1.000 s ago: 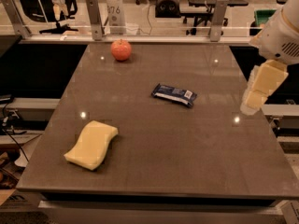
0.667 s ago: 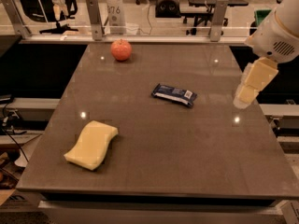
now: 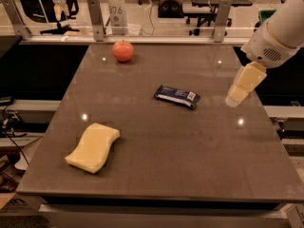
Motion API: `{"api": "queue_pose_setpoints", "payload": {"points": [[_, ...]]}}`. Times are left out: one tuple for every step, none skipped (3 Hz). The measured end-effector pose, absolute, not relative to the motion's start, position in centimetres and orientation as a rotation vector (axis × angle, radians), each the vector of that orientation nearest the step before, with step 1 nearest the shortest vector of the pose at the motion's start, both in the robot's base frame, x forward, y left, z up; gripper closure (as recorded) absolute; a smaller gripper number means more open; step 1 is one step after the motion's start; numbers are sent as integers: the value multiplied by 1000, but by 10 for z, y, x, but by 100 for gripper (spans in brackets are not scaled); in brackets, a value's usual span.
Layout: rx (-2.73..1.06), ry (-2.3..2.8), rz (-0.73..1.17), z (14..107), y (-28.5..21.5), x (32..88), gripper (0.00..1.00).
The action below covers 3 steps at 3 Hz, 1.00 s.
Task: Move rxbar blueberry near sponge
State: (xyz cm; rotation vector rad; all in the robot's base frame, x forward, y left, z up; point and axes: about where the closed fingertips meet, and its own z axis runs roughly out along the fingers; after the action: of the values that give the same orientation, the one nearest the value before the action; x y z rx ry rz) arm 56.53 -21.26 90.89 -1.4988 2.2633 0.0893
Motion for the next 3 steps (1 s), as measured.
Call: {"api": "queue_pose_setpoints", "payload": {"points": [[-1473, 2272, 132, 893, -204, 580, 0], [-1453, 2277, 180, 879, -193, 592, 0], [-1464, 2258, 235, 865, -172, 596, 0]]}}
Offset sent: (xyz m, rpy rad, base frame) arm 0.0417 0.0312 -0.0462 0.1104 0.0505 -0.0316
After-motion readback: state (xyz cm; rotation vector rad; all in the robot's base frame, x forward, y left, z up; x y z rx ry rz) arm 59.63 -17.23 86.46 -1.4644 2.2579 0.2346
